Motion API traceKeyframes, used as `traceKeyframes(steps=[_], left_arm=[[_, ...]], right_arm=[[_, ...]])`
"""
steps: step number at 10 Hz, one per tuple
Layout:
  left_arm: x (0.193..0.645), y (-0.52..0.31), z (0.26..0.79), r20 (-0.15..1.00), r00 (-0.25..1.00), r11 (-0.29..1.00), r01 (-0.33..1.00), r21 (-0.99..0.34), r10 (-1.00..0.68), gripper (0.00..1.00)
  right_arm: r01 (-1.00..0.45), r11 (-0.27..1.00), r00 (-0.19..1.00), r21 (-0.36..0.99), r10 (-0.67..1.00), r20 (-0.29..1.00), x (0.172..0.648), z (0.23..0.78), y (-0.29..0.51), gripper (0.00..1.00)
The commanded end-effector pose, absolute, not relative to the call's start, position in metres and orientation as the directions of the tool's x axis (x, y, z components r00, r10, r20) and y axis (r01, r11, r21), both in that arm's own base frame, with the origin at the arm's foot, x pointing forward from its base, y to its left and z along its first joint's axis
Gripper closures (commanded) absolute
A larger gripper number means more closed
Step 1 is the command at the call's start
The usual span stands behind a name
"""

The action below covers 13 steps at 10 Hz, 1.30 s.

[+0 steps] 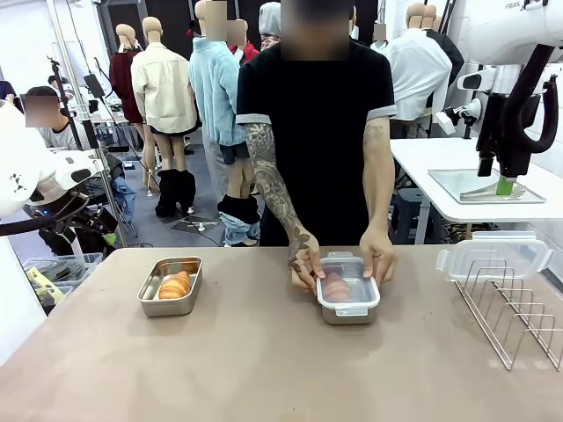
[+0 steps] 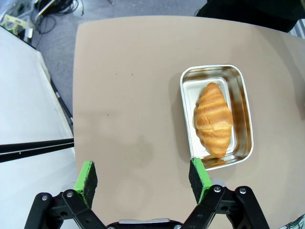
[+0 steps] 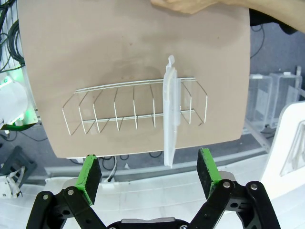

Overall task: Place the bread in airtight containers.
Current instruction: Pick up one Airtight Container lid and hand it to the human.

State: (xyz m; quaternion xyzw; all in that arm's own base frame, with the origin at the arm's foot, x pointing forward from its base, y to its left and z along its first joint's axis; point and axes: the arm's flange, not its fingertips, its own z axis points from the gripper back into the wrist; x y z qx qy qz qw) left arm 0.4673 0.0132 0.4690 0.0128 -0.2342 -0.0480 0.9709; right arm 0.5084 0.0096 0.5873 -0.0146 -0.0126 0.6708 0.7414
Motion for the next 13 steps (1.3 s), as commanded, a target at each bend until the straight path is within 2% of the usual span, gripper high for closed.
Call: traceKeyframes(steps=[1, 13], left_arm=[[0.4684, 0.0139, 0.4687, 0.465, 0.881, 0.997, 0.072, 0.038, -0.081, 0.0], [0.4684, 0.0139, 0.4687, 0.465, 0.881, 0.997, 0.072, 0.038, -0.081, 0.0]], right_arm=[[-0.994, 0.098, 0.099, -0.04, 0.995, -0.005, 0.5095, 0.5876, 0.0092, 0.0], [-0.994, 0.098, 0.099, -0.04, 0.995, -0.005, 0.5095, 0.5876, 0.0092, 0.0]])
